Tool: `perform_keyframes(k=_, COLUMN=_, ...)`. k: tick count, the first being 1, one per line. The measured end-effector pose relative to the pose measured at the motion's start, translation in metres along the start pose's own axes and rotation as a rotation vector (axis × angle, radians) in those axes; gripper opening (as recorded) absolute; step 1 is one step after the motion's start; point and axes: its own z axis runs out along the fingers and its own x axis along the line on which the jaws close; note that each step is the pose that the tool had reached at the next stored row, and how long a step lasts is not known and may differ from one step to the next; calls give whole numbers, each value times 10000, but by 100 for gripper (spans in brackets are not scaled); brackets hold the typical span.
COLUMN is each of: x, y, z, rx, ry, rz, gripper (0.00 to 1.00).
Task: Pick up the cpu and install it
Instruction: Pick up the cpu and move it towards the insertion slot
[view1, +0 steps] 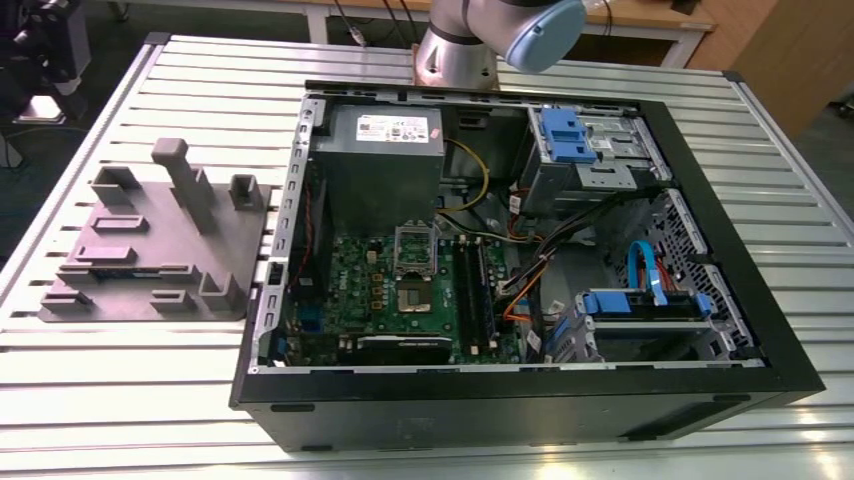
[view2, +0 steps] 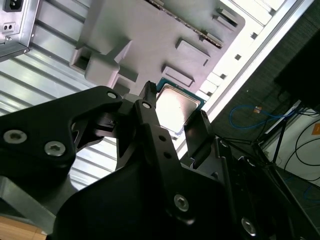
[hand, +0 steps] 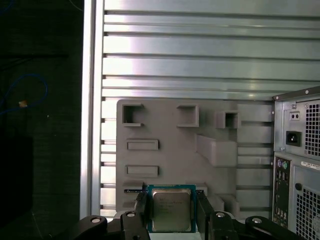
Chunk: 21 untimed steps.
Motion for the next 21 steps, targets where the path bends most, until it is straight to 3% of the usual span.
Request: perform_keyframes(k=21, x=-72, y=0, z=1, rx=0, ry=0, rz=1, gripper=47)
